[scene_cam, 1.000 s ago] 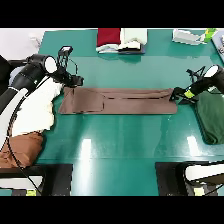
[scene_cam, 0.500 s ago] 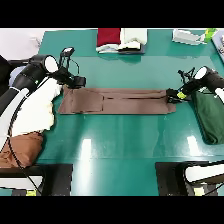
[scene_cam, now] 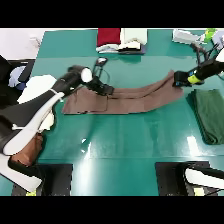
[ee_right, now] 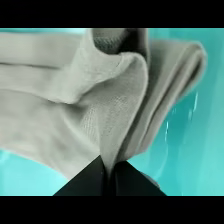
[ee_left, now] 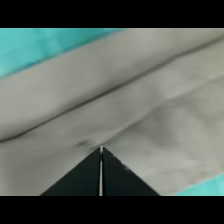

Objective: Fold the shirts.

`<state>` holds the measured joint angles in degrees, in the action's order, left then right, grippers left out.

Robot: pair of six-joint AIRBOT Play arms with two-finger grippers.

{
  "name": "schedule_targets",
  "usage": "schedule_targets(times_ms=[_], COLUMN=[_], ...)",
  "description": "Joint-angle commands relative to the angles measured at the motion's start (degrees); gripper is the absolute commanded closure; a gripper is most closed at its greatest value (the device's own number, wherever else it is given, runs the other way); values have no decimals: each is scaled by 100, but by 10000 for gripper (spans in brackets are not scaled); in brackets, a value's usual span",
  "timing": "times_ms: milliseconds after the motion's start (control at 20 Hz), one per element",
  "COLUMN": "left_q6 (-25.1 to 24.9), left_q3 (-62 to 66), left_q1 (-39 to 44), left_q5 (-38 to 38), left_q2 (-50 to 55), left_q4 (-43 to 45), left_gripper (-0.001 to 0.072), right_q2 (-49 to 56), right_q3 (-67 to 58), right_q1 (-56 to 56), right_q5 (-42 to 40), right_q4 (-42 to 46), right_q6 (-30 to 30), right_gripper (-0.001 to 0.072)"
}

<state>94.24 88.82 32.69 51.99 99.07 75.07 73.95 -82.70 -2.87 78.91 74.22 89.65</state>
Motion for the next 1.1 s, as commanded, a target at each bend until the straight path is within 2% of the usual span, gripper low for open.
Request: schedule_targets(times_ms=[0, 100, 450, 600, 950, 1050], left_q6=[-273, -330, -450, -404, -431, -437], left_q3=[533, 616, 614, 778, 793, 793], left_q1=[391, 466, 457, 219, -1252, -1764], left_q5=[-164, -208, -188, 212, 863, 979], left_q2=[671, 855, 942, 887, -837, -1453], left_q4=[-564, -841, -931, -907, 503, 855], left_gripper=[684, 684, 683, 684, 683, 682], right_q2=[-264, -262, 151, 393, 898, 1248], right_q3=[-778, -1163, -2085, -2317, -2406, -2409], right_q1=[424, 647, 1449, 1714, 2673, 3075], right_q5=[260, 236, 254, 201, -610, -1104], right_q4=[-433, -730, -721, -717, -780, -1241], right_q6=[138, 151, 409, 514, 697, 673], right_gripper=[700, 700, 700, 700, 700, 699])
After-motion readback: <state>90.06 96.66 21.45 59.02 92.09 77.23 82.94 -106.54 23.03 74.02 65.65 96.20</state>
